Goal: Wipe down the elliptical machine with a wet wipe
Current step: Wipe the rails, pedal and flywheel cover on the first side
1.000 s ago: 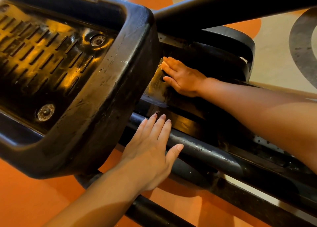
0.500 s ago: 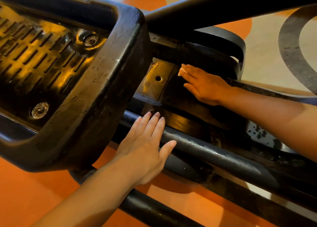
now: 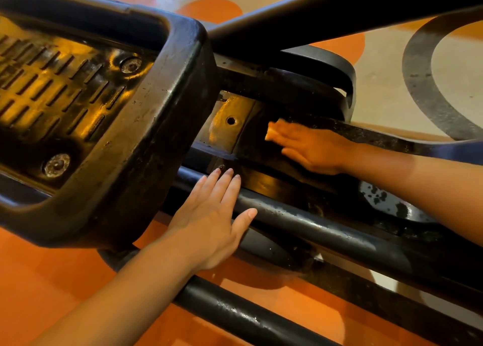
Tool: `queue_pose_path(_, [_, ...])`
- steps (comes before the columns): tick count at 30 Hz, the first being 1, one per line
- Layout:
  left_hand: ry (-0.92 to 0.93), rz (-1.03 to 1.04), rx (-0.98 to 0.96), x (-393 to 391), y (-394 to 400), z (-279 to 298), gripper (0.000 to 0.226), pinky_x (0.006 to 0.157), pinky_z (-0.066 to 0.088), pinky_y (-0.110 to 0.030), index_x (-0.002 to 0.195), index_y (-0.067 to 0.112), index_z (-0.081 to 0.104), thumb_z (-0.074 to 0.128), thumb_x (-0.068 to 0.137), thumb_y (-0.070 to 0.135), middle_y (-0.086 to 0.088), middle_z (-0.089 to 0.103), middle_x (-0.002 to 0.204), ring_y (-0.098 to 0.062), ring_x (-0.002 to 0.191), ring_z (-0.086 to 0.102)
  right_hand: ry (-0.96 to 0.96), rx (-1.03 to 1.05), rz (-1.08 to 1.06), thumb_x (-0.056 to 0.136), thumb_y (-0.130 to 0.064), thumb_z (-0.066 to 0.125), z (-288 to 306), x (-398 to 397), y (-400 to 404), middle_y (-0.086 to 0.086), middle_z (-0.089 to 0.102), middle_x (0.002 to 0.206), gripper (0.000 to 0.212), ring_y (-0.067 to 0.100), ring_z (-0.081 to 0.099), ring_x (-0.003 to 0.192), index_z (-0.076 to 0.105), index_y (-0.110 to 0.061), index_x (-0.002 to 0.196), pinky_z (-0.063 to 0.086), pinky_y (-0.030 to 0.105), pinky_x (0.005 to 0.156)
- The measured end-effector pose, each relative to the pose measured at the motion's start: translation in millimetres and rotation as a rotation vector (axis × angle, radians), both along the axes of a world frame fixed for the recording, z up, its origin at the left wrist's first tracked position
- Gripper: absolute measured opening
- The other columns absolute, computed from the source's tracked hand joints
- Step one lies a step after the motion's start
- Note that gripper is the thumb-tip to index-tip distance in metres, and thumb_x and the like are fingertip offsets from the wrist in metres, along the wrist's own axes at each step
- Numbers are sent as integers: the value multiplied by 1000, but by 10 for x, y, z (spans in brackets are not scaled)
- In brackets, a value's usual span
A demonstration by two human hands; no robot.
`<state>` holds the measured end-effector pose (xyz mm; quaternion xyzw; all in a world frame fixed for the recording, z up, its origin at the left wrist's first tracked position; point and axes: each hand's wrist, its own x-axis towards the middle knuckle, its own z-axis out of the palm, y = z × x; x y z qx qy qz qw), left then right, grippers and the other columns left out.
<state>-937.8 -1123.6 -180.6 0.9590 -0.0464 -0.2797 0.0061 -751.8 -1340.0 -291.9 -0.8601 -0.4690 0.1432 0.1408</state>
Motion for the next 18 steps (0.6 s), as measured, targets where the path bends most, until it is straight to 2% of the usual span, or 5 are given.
queue_pose_path(5, [-21,-5,-17,4,3,-9,68,114,-18,-25,155,23,-15,11,101,56,6,-21,163,-8,146,-25,54,11,-279,107,-33,25,-23,55,78,3,2,164,54,16,-4,150,10,-14,155,1,35,123])
queue_pose_path(8, [-30,-14,-20,-2,19,-36,70,112,-19,-23,155,23,-15,2,99,61,7,-20,163,-4,141,-27,155,108,-166,106,-34,25,-49,-146,29,-3,8,163,51,10,-5,149,19,-19,155,-2,27,122])
queue_pose_path(12, [-46,-20,-33,2,35,-77,90,111,-20,-24,154,24,-17,-13,79,73,7,-20,163,-3,139,-28,183,125,86,105,-32,25,-6,-366,-175,-9,15,161,49,1,-2,148,28,-22,153,-2,17,119])
queue_pose_path(14, [-58,-21,-43,-1,29,-81,99,110,-20,-23,154,25,-16,-21,67,70,8,-19,163,-1,136,-29,130,100,136,106,-34,23,16,-375,-256,-10,14,161,48,1,-1,148,25,-24,153,0,14,118])
queue_pose_path(18, [-75,-19,-54,-4,37,-94,99,110,-19,-23,154,25,-16,-21,66,69,8,-18,163,-1,135,-28,-35,56,83,104,-42,18,-43,-224,-263,-5,16,162,55,9,6,149,23,-22,154,5,18,118])
